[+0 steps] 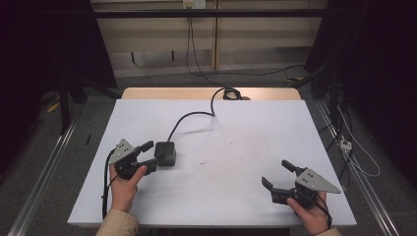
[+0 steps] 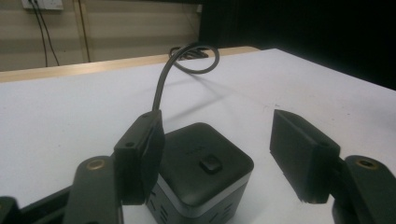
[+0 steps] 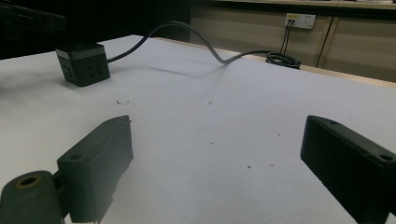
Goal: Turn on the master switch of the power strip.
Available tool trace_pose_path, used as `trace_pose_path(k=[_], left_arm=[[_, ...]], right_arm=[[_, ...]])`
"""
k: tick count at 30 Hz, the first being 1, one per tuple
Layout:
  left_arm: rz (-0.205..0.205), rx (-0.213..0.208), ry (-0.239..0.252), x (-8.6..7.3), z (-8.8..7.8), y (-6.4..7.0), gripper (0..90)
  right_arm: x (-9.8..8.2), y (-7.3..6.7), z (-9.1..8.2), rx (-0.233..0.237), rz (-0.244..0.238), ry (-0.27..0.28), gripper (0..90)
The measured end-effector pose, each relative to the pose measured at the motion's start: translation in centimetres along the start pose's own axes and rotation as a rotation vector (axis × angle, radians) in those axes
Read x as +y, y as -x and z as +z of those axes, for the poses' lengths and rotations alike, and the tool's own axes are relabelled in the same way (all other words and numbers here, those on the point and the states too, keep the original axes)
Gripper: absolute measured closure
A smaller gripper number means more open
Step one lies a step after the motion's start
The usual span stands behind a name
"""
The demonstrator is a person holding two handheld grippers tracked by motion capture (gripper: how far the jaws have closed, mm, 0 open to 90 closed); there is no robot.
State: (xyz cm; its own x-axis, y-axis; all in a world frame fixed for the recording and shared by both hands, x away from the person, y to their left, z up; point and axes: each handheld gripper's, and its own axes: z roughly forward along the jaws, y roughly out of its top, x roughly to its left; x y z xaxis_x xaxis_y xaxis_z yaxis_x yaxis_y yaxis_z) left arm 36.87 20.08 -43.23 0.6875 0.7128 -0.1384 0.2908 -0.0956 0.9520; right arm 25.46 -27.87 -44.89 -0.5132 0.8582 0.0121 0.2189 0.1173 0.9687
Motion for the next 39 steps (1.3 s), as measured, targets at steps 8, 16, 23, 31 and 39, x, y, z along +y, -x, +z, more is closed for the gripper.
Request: trace_pose_path(k=[8,16,23,31,39], left_arm=[[-0.006,-0.004,0.004,0.20,-0.03,-0.05,42.4],[-0.036,-0.006,-0.006,0.24,-0.08,-0.32,52.8],[-0.048,-0.009,-0.014,0.34,0.06,-0.49,60.0],[-0.051,-0.024,-0.008,0.56,0.30,-0.49,68.6],[-0.052,-0.028,-0.016,0.61,0.50,-0.56,76.2]], right_arm=[[0.03,-0.02,-0.05,-0.001,-0.003,0.001,8.5],[0.03,-0.09,0.06,0.006,-0.005,-0.001,8.5],[0.02,-0.08,0.00,0.003,-0.003,0.001,8.5],[0.03,-0.11,0.02,0.001,-0.005,-0.001,8.5],[0.02,-0.07,-0.03,0.002,-0.005,0.000,8.5]])
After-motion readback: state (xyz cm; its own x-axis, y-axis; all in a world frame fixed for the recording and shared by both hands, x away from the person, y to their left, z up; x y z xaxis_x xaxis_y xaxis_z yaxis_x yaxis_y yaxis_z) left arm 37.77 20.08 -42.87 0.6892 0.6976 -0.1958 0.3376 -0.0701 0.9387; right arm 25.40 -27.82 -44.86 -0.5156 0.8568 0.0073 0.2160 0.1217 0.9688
